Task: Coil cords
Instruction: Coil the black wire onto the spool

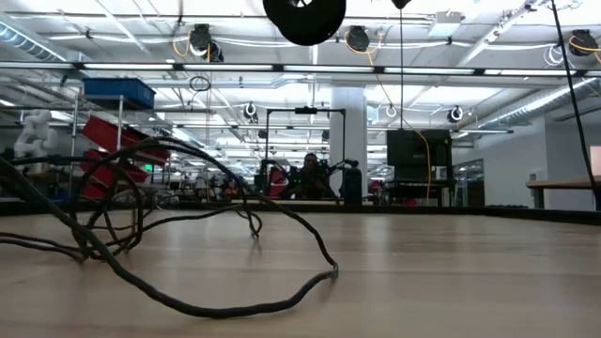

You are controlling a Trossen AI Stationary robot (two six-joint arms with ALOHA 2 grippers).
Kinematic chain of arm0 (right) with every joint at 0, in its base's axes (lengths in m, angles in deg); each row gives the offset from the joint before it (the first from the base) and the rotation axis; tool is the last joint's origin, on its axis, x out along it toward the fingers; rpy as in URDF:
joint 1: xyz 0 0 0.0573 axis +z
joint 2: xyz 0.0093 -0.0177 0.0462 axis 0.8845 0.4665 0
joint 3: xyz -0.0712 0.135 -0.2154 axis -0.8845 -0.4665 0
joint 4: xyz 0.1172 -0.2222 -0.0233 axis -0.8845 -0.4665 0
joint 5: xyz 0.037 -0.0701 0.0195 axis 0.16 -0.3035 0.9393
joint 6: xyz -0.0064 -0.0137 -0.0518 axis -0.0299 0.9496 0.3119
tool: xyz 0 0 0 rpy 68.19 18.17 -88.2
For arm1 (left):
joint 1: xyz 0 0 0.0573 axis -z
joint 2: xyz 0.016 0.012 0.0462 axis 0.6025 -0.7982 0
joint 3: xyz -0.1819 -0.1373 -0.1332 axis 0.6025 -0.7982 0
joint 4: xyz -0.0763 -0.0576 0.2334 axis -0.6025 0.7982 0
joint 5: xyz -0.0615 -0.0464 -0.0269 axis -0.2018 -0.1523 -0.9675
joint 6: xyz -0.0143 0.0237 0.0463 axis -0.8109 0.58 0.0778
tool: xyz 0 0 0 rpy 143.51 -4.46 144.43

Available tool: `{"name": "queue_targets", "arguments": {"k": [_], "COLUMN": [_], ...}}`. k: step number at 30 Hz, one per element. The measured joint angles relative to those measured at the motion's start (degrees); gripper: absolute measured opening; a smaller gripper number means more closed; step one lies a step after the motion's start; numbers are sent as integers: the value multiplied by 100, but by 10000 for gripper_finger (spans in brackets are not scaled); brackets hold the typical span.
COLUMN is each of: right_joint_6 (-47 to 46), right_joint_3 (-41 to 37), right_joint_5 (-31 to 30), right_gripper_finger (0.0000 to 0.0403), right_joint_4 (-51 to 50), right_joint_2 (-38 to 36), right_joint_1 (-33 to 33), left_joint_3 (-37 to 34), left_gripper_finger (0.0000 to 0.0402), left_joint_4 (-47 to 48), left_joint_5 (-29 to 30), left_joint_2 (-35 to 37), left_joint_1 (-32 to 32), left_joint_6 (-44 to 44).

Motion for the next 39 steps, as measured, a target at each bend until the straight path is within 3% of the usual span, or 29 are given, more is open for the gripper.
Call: {"name": "queue_targets", "arguments": {"k": [5,9,15,21,29,36,39], "right_joint_6": [29,55,73,76,0,5,5], "right_joint_3": [0,-5,-9,-7,-7,-7,-7], "right_joint_5": [-6,16,58,273,361,364,448], "right_gripper_finger": [0,0,0,0,0,0,0], "right_joint_4": [-2,-172,-251,-235,-188,-156,-157], "right_joint_2": [0,-22,-213,-304,-304,-304,-304], "right_joint_1": [-2,0,38,95,266,350,343], "left_joint_3": [17,17,-131,-585,-885,-881,-879], "left_gripper_finger": [102,102,102,102,103,103,106], "left_joint_4": [-285,412,1815,1819,1828,1849,1868], "left_joint_5": [-602,-378,698,1935,1231,1355,1144], "left_joint_2": [-63,-32,-359,-1118,-1842,-2222,-2187], "left_joint_1": [4,441,1296,1600,1076,1072,992], "left_joint_6": [179,-89,-1468,-1653,-1812,-394,-281]}}
